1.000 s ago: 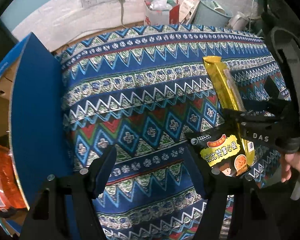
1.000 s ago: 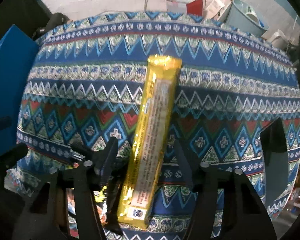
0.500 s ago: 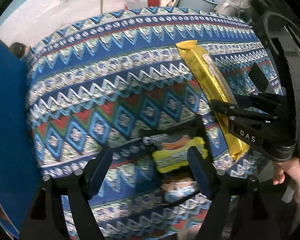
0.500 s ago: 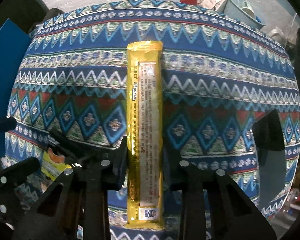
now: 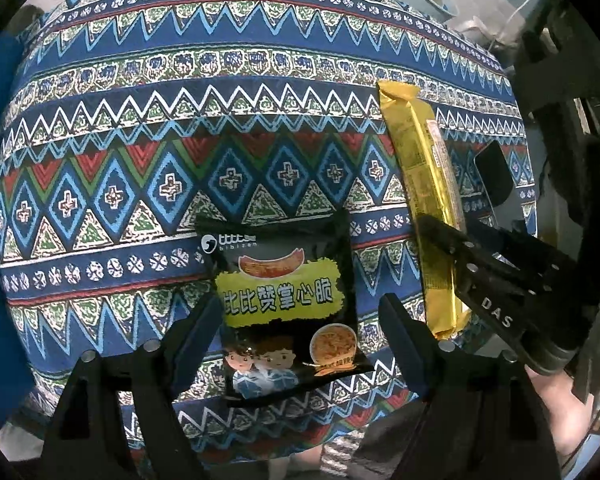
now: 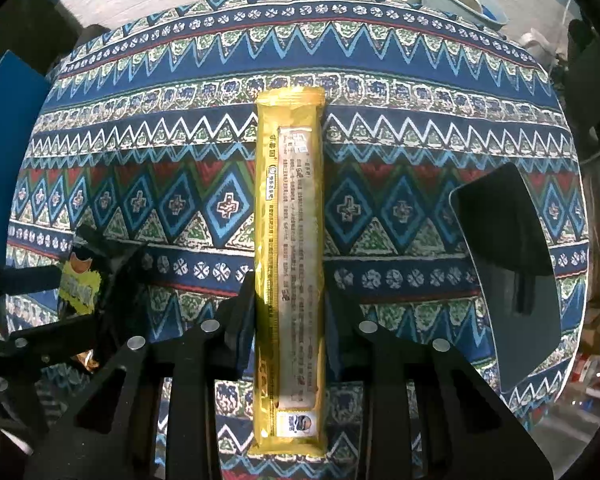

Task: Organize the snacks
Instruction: 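Grasp the black snack bag with the left tool while the right tool grasps the yellow bar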

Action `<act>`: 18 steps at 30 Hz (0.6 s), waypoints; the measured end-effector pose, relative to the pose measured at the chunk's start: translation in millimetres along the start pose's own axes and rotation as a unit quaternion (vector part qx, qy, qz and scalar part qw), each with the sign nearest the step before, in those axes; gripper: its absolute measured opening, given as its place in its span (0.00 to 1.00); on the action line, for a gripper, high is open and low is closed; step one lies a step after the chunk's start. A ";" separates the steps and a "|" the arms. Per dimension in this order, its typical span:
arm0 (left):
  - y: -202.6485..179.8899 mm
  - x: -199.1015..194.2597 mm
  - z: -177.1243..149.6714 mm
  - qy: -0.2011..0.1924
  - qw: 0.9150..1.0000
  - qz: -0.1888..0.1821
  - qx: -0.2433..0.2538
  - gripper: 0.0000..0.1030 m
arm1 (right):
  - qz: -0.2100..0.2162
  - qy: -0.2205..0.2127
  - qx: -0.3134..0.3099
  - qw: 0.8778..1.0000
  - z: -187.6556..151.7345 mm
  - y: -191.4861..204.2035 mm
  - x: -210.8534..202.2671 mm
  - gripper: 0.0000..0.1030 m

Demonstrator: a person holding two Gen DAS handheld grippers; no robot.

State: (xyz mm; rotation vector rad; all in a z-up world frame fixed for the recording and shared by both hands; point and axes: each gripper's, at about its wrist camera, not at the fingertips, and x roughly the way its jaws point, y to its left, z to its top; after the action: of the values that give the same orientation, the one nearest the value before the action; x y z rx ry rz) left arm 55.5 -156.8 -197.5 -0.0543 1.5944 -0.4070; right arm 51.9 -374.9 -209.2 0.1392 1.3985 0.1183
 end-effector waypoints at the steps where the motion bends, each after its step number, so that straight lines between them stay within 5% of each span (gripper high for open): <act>1: -0.6 1.5 0.0 0.001 1.000 0.003 0.001 0.83 | 0.001 0.000 0.001 1.000 -1.5 1.0 -3.2 0.27; 11: -11.8 31.3 1.1 0.001 0.999 0.034 0.018 0.82 | -0.005 0.001 0.001 1.000 -8.7 -1.1 -10.3 0.31; 18: -17.9 27.6 -4.7 -0.009 0.998 0.039 0.058 0.56 | -0.031 -0.001 -0.009 0.999 -3.6 12.2 1.1 0.32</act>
State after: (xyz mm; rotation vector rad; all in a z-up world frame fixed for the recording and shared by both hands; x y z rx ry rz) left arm 45.1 -180.3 -218.6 0.0913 1.5478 -0.4364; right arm 48.5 -362.6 -208.8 0.0803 1.3989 0.0802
